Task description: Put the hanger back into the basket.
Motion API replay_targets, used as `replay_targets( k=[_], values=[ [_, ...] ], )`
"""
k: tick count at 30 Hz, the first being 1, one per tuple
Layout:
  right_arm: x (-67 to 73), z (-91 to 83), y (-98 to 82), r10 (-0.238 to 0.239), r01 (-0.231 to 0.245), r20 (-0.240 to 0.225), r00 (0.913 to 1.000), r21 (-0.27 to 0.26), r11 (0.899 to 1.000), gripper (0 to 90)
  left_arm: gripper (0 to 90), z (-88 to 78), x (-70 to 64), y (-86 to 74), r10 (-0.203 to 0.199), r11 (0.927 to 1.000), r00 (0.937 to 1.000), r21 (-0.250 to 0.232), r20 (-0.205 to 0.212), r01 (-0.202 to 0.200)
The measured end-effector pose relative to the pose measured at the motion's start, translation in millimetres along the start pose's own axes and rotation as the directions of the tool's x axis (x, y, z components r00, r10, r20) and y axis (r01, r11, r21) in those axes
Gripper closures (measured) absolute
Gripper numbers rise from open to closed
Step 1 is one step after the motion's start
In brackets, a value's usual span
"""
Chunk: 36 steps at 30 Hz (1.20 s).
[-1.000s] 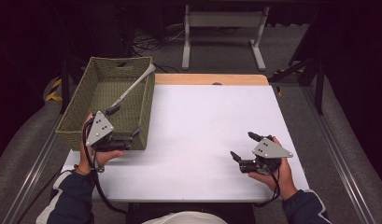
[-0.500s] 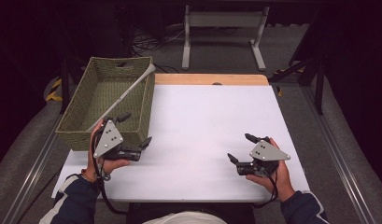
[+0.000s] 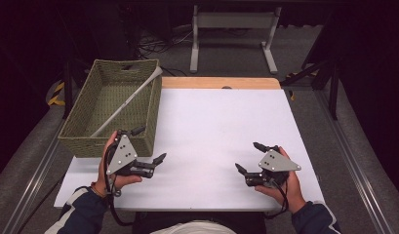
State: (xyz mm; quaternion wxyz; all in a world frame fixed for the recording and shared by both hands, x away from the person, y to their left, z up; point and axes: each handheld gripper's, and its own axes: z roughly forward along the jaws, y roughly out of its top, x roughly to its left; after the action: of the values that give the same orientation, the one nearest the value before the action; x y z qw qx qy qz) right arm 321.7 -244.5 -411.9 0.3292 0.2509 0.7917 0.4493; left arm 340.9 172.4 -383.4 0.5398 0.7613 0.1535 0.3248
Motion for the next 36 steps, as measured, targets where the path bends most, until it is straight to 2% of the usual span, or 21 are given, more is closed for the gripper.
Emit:
replay_targets(
  k=[8,12,14,17,21,29,33,36],
  values=[
    [6.5,-0.6,-1.8,-0.008,0.008,-0.002,1.0,-0.007,1.0,13.5,4.3,3.5,-12.5,-7.2,-0.007,0.9997,0.9987,0.023,0.05,0.005],
    [8.8,-1.4,-2.4,-0.008,0.008,-0.004,1.0,-0.007,1.0,13.6,5.2,4.1,-16.7,-10.8,-0.014,0.9993,0.9987,0.037,0.049,0.013],
    [12.8,-2.3,-3.4,-0.011,0.01,-0.007,0.9999,-0.005,1.0,13.8,5.3,5.1,-20.9,-16.1,-0.038,0.9984,0.9982,0.044,0.045,0.036],
    [18.1,-1.7,-5.7,-0.017,0.017,-0.015,0.9997,0.002,1.0,13.8,5.3,7.7,-24.5,-23.1,-0.051,0.9958,0.997,0.079,0.058,0.046],
    [20.1,0.2,-6.9,-0.019,0.019,-0.014,0.9997,0.002,1.0,13.8,4.9,10.9,-29.5,-33.1,-0.05,0.9918,0.9958,0.121,0.077,0.04],
    [17.0,-1.1,-8.4,-0.015,0.015,-0.007,0.9999,-0.01,1.0,13.8,4.2,10.3,-27.6,-51.3,-0.08,0.982,0.9951,0.176,0.058,0.068],
    [16.6,-1.8,-9.1,-0.009,0.009,-0.005,0.9999,-0.014,1.0,13.8,3.9,10.1,-26.8,-51.5,-0.092,0.9823,0.9939,0.169,0.06,0.081],
    [16.4,-4.5,-7.8,-0.005,0.005,0.0,1.0,-0.037,0.999,13.8,3.5,9.5,-27.2,-51.2,-0.083,0.9826,0.9947,0.171,0.059,0.072]
  ],
)
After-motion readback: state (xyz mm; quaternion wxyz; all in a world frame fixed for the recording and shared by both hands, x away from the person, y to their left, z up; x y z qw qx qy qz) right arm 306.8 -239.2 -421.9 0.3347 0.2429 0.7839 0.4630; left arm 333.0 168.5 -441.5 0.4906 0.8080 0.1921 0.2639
